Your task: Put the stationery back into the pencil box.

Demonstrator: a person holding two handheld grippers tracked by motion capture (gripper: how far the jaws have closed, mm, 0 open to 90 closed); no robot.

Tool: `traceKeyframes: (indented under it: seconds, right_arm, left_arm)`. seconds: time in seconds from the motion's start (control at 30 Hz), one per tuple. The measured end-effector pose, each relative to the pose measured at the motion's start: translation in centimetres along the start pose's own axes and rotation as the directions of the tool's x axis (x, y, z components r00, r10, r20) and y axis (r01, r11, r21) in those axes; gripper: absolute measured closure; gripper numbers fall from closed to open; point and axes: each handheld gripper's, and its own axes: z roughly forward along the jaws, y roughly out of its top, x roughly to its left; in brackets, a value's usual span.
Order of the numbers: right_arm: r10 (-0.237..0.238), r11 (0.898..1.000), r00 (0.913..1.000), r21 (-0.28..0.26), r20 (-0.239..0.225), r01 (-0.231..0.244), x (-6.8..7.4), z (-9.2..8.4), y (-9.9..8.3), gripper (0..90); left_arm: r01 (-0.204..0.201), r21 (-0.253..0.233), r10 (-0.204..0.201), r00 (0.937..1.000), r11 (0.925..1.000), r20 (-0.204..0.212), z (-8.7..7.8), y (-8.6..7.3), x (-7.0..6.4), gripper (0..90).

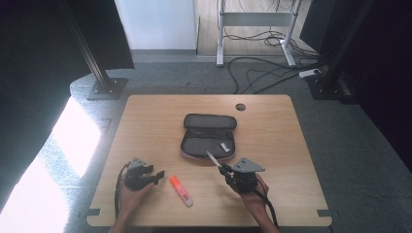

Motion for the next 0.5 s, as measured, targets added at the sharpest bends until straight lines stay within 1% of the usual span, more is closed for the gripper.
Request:
traceKeyframes:
  seconds: [0.1,0.5]
  right_arm:
    - [0.004,1.000,1.0000,-0.010,0.003,-0.004,0.00,-0.08,0.16,78.8]
    - [-0.002,1.000,1.0000,-0.029,0.001,0.002,0.15,-0.09,0.81,78.8]
  left_arm:
    - [-0.002,0.000,0.002,1.0000,1.0000,0.000,0.00,0.00,0.01,38.0]
    - [0.000,0.000,0.000,1.0000,1.0000,0.000,0.00,0.00,0.00,38.0]
